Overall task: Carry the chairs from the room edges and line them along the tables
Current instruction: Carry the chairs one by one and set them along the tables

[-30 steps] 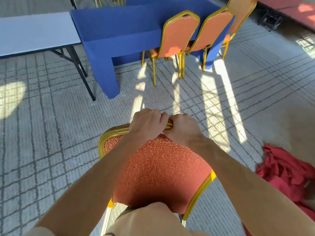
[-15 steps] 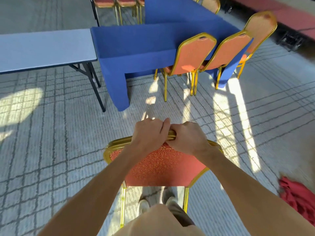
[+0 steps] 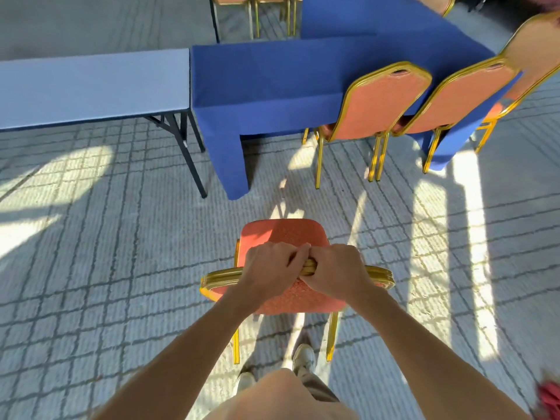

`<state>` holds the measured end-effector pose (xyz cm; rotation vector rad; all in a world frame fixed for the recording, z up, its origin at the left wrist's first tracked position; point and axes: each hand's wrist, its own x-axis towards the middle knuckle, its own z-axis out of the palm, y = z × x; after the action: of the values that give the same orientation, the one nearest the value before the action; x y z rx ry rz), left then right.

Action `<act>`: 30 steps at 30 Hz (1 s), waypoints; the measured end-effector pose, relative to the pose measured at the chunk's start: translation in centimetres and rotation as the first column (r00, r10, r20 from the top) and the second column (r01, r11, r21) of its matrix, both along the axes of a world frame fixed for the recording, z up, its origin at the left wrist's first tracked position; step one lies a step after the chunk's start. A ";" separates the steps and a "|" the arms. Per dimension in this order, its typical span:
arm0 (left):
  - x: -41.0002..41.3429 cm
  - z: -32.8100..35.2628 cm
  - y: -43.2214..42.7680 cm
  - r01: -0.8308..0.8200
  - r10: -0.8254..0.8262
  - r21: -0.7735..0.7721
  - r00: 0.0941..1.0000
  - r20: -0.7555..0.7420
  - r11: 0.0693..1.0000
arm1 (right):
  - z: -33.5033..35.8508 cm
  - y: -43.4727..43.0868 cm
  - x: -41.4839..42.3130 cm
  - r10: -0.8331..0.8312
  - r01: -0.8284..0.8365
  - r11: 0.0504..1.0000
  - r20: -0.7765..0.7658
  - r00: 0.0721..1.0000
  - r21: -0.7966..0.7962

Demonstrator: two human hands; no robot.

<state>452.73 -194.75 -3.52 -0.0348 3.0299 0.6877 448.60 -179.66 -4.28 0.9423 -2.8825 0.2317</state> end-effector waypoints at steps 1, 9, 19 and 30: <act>-1.1 -0.1 0.0 -0.037 0.036 -0.008 0.999 -0.024 0.999 | 0.0 0.0 -1.2 -0.012 0.013 0.999 0.006 1.000 -0.048; -7.8 1.1 -1.9 -0.152 0.179 0.285 0.981 -0.072 0.946 | 1.6 -2.9 -9.5 0.136 -0.103 0.973 0.154 0.979 -0.205; -17.3 1.8 -4.9 -0.196 0.189 -0.012 0.961 -0.203 0.981 | 3.0 -5.6 -19.2 0.161 -0.134 0.982 0.217 0.963 -0.136; -36.3 2.8 -9.1 -0.283 0.264 -0.079 0.946 -0.189 0.956 | 3.5 -10.5 -38.0 0.112 -0.089 0.990 0.231 0.966 -0.109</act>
<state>416.39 -203.84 -0.70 -0.4290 3.2661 0.5722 410.58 -190.17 -0.81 1.1143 -3.0027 0.5236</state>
